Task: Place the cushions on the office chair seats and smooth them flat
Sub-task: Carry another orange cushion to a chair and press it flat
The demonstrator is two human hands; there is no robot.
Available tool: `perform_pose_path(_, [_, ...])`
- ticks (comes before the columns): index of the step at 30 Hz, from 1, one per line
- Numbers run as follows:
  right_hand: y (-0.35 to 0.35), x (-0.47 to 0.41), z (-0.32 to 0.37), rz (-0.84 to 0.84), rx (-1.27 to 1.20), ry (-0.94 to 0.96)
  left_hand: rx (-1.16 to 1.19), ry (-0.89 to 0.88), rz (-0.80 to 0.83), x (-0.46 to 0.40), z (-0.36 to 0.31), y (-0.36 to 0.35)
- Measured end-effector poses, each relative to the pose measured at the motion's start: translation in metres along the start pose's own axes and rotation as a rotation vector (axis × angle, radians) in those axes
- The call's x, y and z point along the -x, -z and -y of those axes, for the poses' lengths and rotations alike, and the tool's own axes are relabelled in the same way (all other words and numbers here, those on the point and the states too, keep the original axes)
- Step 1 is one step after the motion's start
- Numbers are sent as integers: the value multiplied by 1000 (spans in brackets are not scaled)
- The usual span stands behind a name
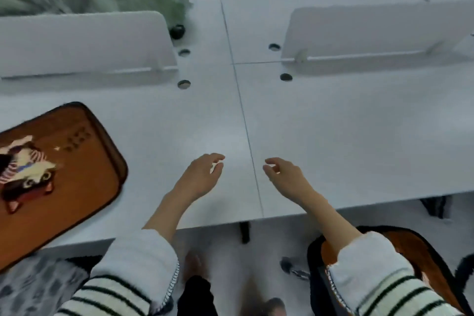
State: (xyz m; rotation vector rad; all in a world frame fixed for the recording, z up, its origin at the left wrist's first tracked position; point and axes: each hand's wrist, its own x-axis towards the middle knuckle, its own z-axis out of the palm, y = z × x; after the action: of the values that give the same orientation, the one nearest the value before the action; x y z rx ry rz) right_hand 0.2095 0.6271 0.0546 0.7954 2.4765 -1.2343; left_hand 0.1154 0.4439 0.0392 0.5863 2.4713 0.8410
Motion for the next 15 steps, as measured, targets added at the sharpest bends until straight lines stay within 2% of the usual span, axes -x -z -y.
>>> perform_pose_path(5, [-85,-45,102,111,27,88,-27,114,-95,7,105,83])
perform_pose_path(8, [-143,-69,162,221,81,123,-25,227,-231,23,173,131])
perform_pose_path(15, [-259,-105,265,412,268,238,-51,612,-455,83,323,200])
